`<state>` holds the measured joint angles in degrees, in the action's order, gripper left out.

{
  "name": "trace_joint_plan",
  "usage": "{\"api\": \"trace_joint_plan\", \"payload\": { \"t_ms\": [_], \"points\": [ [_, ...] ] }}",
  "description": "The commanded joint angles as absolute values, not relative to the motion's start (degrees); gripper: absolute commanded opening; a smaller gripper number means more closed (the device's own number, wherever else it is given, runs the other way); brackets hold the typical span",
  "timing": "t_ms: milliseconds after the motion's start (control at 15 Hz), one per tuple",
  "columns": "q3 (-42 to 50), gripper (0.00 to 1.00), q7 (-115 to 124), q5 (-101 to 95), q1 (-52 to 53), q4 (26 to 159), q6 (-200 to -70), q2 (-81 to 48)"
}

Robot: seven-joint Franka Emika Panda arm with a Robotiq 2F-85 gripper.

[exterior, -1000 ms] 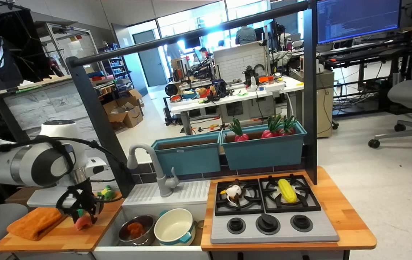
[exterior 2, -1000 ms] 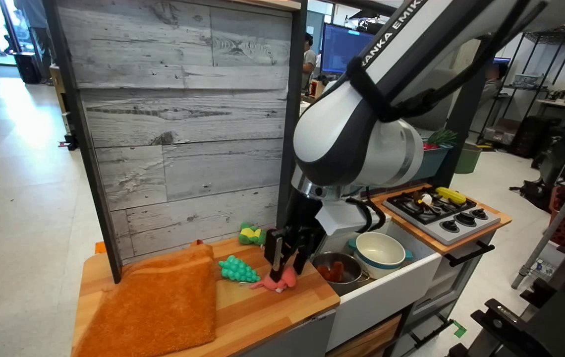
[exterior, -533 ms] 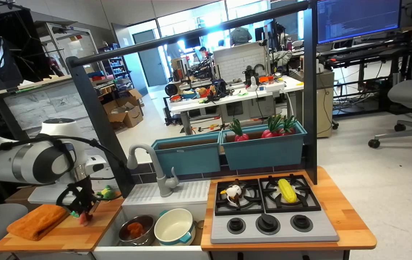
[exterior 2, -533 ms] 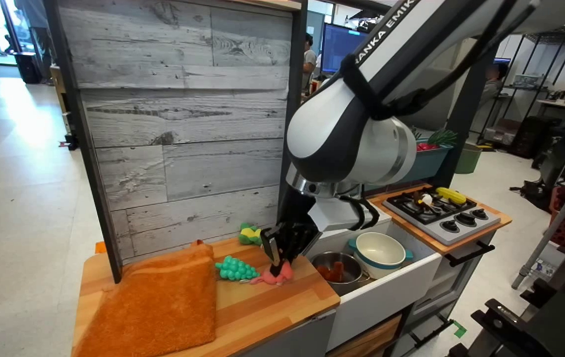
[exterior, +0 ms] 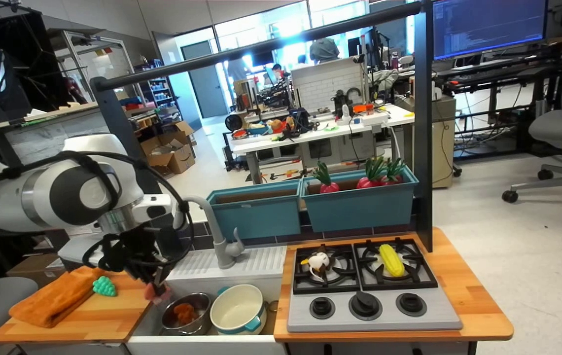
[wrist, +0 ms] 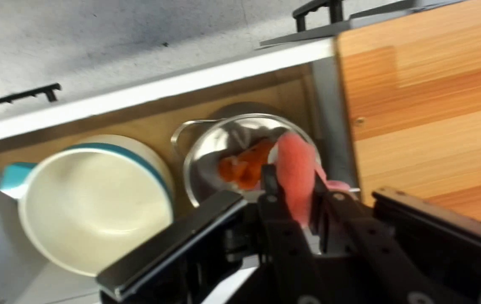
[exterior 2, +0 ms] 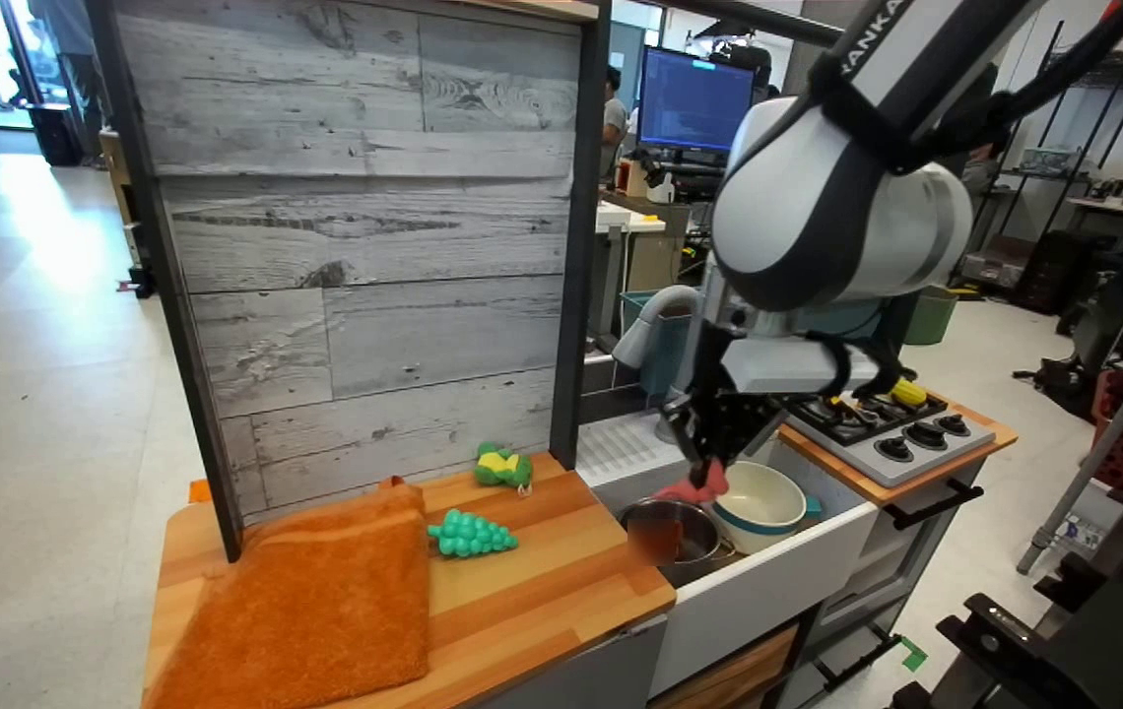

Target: Pick up all the plush toys from the counter and on the stove and put them in the pots, then wipe the counter with the cloth

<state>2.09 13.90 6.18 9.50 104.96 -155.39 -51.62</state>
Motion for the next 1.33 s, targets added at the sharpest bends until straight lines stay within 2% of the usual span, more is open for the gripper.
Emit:
{"api": "trace_joint_plan", "payload": {
  "t_ms": [0, 333, 933, 1000, 1133, 1267],
  "points": [
    [7.49, 0.04, 18.94, 6.70, 7.62, 108.33, -156.67, -50.68],
    [13.36, 0.04, 25.76, 7.34, 5.41, 103.70, -157.77, -56.56],
    [8.87, 0.04, 23.46, 9.00, 2.39, 97.15, -169.76, -62.71],
    [7.98, 0.41, 23.09, 9.47, 1.91, 96.75, -169.68, -62.93],
    [5.79, 0.48, 22.27, 10.60, 0.67, 96.44, -168.23, -62.88],
    [2.27, 0.62, 20.75, 11.99, -1.59, 97.61, -165.89, -61.36]
  ]
}}
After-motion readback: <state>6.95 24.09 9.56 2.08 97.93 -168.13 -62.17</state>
